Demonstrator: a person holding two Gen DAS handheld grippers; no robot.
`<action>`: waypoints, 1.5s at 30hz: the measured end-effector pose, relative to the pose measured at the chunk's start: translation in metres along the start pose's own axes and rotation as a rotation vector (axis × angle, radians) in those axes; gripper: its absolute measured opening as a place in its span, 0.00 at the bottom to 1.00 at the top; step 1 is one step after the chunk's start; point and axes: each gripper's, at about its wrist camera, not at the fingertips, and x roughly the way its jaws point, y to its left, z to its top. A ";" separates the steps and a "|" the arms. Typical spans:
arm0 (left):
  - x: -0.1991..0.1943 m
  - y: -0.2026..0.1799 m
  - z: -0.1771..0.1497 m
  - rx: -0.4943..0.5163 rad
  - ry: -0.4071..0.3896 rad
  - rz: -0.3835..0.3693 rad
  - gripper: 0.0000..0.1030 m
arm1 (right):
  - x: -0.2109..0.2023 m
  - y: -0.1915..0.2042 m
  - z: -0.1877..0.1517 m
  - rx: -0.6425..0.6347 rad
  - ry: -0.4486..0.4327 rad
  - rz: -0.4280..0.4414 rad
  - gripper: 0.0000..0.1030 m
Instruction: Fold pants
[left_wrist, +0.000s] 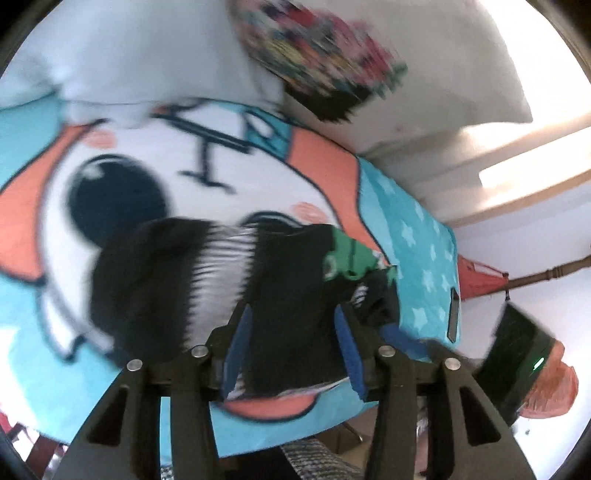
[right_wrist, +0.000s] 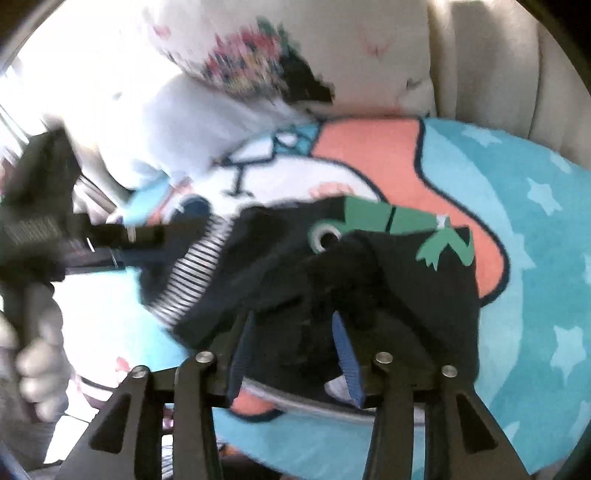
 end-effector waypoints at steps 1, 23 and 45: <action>-0.006 0.007 -0.004 -0.009 -0.012 0.008 0.46 | -0.006 -0.002 0.000 0.008 -0.019 -0.030 0.48; -0.072 0.113 -0.062 -0.154 -0.103 0.161 0.51 | 0.034 0.030 0.016 -0.015 0.004 -0.265 0.47; -0.127 0.178 -0.101 -0.329 -0.231 0.216 0.52 | 0.157 0.193 0.061 -0.252 0.319 -0.240 0.75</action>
